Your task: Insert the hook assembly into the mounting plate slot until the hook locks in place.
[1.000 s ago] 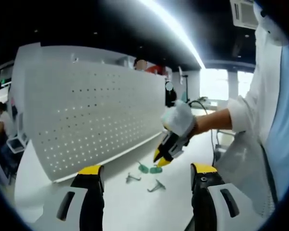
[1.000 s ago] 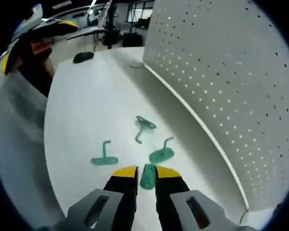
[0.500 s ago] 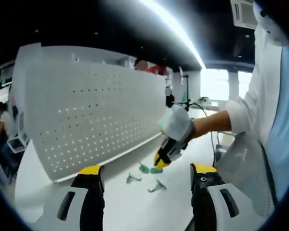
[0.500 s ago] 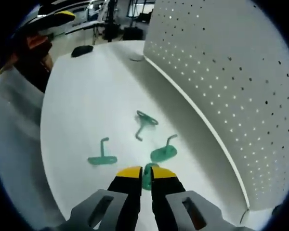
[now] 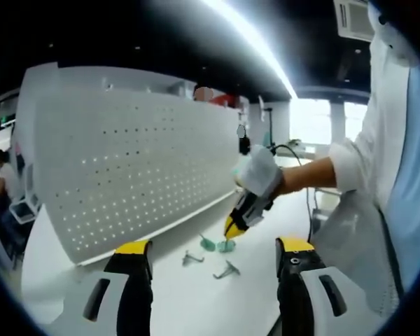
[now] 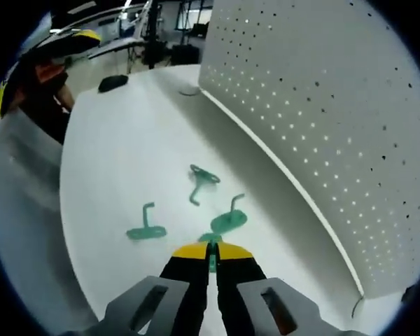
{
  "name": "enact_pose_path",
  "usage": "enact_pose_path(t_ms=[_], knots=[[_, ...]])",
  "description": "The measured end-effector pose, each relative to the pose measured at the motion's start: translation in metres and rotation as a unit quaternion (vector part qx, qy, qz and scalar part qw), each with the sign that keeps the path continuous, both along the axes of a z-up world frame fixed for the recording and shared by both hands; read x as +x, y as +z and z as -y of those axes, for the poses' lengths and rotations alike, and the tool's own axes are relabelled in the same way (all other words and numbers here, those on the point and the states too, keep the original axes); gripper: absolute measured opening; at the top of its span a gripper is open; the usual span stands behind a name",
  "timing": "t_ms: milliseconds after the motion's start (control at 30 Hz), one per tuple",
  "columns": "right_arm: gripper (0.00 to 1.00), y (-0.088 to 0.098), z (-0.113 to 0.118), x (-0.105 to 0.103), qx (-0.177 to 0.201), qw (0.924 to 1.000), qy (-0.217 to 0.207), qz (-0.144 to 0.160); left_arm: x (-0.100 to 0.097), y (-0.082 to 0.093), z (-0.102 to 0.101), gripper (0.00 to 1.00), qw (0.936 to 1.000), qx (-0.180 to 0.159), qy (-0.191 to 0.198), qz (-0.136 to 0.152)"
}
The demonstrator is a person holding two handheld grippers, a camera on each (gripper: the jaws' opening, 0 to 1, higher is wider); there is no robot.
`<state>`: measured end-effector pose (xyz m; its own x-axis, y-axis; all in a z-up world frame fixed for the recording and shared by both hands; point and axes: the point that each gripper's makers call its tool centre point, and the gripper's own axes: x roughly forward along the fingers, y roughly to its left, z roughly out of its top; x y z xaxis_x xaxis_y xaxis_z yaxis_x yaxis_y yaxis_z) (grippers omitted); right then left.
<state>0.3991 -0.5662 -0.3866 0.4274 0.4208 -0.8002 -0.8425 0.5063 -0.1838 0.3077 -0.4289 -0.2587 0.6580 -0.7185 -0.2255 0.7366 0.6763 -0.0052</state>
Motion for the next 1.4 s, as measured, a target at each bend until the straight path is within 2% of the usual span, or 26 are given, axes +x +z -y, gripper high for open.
enact_pose_path(t_ms=[267, 333, 500, 633, 933, 1167, 1400], knots=[[0.0, 0.025, -0.004, -0.002, 0.052, 0.9984, -0.018, 0.01, -0.002, -0.001, 0.004, 0.73, 1.0, 0.004, -0.006, -0.002], [0.0, 0.032, -0.008, -0.004, 0.075, 0.9968, -0.027, 0.007, -0.002, -0.001, 0.004, 0.72, 1.0, 0.004, -0.007, -0.002], [0.0, 0.053, -0.014, -0.004, 0.132, 0.99, -0.049, 0.003, -0.001, 0.0, 0.003, 0.72, 1.0, 0.002, -0.006, -0.002], [0.0, 0.073, -0.023, -0.007, 0.181, 0.9818, -0.058, -0.001, -0.001, 0.0, 0.005, 0.72, 0.9999, 0.004, -0.01, -0.002], [0.0, 0.1, -0.027, -0.008, 0.211, 0.9749, -0.06, 0.038, -0.002, -0.001, 0.006, 0.71, 0.9999, 0.004, -0.012, -0.003], [0.0, 0.129, -0.025, -0.006, 0.251, 0.9615, -0.068, 0.089, -0.001, 0.001, 0.006, 0.7, 0.9999, -0.001, -0.01, -0.004], [0.0, 0.151, -0.024, -0.012, 0.275, 0.9523, -0.072, 0.112, 0.0, 0.008, 0.005, 0.67, 0.9998, -0.019, -0.002, -0.004]])
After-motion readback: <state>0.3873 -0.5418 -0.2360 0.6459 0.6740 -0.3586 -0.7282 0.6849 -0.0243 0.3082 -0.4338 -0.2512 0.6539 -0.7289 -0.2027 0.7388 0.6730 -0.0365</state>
